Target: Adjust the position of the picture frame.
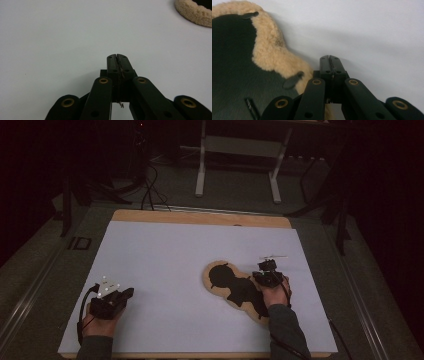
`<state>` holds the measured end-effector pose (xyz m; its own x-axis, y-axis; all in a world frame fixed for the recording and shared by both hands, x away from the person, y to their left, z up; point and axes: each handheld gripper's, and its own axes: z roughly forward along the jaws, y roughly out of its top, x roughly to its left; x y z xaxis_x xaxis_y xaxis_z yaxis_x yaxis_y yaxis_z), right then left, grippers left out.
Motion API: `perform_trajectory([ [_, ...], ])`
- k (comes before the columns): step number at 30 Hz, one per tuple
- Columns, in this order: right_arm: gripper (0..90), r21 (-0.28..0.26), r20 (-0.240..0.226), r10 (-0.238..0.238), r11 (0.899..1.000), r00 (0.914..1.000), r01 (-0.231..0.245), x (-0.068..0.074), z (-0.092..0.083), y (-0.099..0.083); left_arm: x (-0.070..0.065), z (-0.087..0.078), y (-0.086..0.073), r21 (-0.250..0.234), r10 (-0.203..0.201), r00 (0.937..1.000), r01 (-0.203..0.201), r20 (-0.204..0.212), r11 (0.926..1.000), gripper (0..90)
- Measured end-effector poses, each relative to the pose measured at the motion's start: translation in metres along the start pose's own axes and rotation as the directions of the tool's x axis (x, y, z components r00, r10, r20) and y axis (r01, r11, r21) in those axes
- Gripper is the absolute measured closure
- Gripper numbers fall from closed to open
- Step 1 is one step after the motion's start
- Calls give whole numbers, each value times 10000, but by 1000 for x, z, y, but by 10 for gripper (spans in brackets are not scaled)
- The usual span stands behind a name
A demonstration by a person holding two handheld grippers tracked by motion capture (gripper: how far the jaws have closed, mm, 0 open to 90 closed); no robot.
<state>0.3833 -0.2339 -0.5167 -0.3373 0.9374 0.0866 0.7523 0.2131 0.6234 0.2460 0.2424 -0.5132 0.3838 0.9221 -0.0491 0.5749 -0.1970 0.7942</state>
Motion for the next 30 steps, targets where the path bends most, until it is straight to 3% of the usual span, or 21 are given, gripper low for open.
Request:
perform_trajectory([
  [6,900,-25,165,22,10000,9999,-22,-15,-17,-11,-2,0,1,13,66,10000,-66,2,10000,900],
  [10,900,16,-4,81,10000,10000,-81,-23,-24,-17,-1,2,1,38,58,10000,-58,51,10000,900],
  [13,900,59,28,-111,9999,9999,111,-28,-34,-24,-1,3,1,89,40,10000,-41,41,10000,900],
  [22,900,-167,197,-112,9998,9997,115,-40,-61,-44,-1,2,1,39,36,10000,-36,3,10000,900],
  [30,900,-50,404,67,10000,9992,-65,-48,-81,-66,-1,2,0,75,63,10000,-63,-14,10000,900],
])
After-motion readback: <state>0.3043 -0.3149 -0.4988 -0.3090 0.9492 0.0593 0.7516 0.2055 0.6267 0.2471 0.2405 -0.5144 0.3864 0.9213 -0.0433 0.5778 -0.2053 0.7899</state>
